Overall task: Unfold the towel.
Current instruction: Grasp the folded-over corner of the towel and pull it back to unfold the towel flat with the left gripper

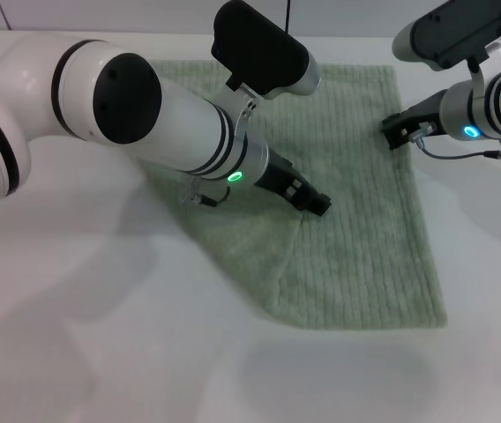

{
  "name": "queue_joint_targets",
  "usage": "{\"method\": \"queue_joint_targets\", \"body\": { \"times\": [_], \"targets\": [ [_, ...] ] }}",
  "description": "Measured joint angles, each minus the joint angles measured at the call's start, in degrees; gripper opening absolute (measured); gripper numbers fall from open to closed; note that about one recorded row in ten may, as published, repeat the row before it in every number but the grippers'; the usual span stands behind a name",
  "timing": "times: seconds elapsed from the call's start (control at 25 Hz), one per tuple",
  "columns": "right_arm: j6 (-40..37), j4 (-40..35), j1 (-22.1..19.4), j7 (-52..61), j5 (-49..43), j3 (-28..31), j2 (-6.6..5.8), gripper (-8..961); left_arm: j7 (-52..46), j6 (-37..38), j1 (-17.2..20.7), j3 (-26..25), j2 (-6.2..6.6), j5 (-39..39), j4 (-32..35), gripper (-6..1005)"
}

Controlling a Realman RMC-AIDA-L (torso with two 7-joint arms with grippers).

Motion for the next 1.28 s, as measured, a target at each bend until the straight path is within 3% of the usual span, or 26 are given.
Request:
{"method": "queue_joint_targets", "body": {
  "times": [1.28],
  "targets": [
    [-5.06,4.25,4.06,-3.06,0.26,7.25,0.09,24,0.2,-0.62,-1.24,0.14,0.0,-0.68,-0.09,797]
  ]
}}
